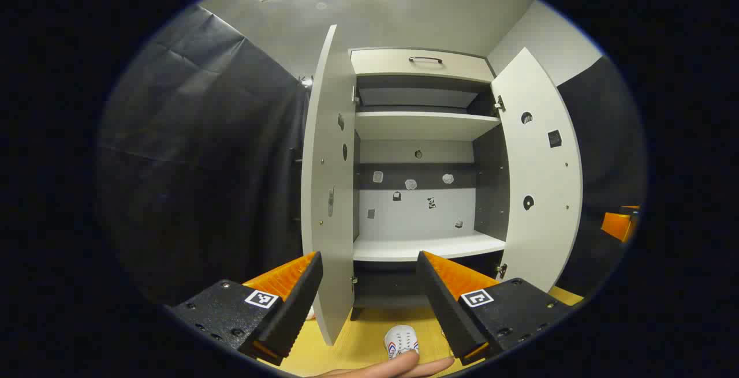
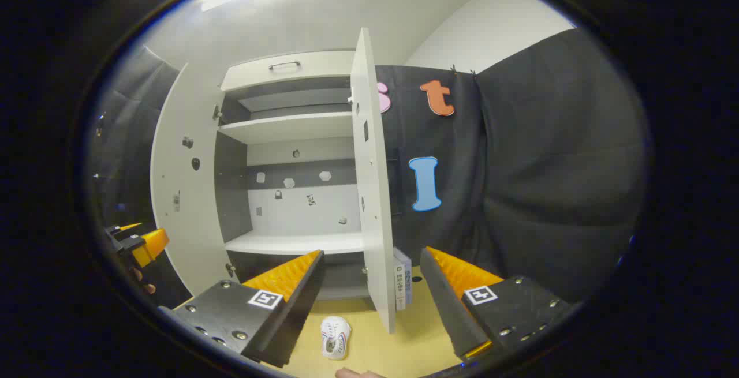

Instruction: Grab one shoe with the right hand and put it into the shoe cabinet, grab the other shoe with the left hand and put it into the shoe cabinet; then close the right door with the right hand and the left door with the left hand.

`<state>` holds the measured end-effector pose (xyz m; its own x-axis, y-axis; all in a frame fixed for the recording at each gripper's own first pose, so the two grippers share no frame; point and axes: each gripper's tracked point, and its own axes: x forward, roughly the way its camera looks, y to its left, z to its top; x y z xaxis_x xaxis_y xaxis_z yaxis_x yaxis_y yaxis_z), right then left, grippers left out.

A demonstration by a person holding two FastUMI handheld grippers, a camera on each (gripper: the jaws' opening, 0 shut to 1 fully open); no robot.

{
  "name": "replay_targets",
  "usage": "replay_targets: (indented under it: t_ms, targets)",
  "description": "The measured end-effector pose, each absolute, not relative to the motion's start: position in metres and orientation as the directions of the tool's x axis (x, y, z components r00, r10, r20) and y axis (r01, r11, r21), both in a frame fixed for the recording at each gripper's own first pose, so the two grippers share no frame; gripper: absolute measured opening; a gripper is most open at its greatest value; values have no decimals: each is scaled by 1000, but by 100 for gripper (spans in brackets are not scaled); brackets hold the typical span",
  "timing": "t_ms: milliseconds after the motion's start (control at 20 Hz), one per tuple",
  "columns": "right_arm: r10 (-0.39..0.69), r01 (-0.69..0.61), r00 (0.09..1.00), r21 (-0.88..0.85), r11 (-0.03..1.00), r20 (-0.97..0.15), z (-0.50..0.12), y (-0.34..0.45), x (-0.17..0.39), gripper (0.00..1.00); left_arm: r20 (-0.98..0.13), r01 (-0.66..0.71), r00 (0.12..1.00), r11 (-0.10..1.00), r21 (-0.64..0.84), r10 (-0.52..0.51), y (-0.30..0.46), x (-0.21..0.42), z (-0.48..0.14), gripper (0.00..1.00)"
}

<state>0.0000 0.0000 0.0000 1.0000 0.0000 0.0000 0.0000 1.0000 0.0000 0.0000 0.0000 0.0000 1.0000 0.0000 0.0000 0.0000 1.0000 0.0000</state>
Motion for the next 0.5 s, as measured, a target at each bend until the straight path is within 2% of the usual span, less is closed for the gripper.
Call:
replay_targets:
  t_ms: [50,100,150,200,300,350,400,450,500]
  targets:
    - [-2,2,1000,-2,1000,-2,-1,-1,1,94,3,9,1000,1000,0,-9,-2,-1,0,99]
    - [-4,4,1000,-4,1000,-2,-1,-3,1,98,5,21,1000,1000,-6,-21,-5,-2,2,99]
    - [-8,8,1000,-7,1000,-1,-2,-3,1,94,8,33,999,999,-13,-33,-7,-3,2,99]
    - [-11,11,1000,-9,1000,0,-2,-5,2,98,13,45,999,999,-20,-44,-9,-3,3,99]
    - [-6,6,1000,-8,1000,1,-2,-3,2,99,21,58,998,998,-26,-57,-11,-6,5,99]
    - [-5,5,1000,-6,1000,-1,-3,-3,2,94,24,56,998,998,-28,-56,-10,-7,5,99]
    - [-4,4,1000,-6,1000,-1,-3,-4,2,99,27,50,998,998,-30,-49,-7,-8,6,99]
    - [-4,4,1000,-7,1000,0,-4,-3,1,94,31,49,998,998,-31,-48,-6,-9,7,98]
    - [-5,5,1000,-8,1000,0,-5,-3,1,94,32,47,998,998,-30,-46,-6,-10,8,99]
